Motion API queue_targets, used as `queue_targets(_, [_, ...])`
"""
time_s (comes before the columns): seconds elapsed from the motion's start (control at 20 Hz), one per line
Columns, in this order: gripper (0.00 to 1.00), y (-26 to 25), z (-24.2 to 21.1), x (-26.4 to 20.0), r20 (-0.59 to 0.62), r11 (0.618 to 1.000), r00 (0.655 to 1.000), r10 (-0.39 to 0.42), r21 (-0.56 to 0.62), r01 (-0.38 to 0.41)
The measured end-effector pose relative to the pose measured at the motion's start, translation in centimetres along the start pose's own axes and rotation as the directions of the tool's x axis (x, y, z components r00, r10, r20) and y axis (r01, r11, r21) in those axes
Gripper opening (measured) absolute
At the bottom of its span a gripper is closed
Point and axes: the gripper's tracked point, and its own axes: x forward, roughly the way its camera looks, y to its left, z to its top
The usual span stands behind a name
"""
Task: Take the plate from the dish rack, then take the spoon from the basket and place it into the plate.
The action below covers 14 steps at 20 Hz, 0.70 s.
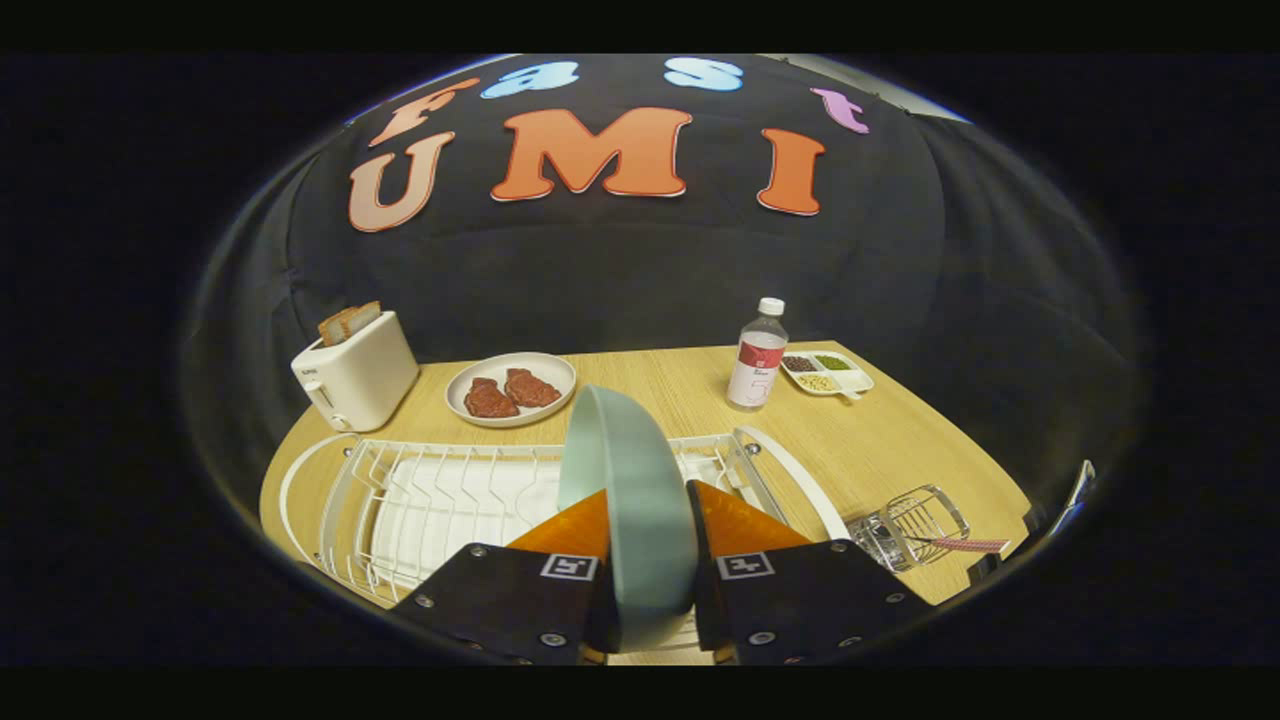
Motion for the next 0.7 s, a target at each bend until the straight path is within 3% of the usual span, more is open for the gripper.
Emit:
queue_targets(0.35, [0.28, -0.3, 2.8, -1.4, 0.099, 0.993, 0.994, -0.052, -0.102, 0.062])
queue_targets(0.7, [0.28, -0.5, 4.2, -5.3, 0.166, 0.996, 0.986, 0.007, -0.09, 0.008])
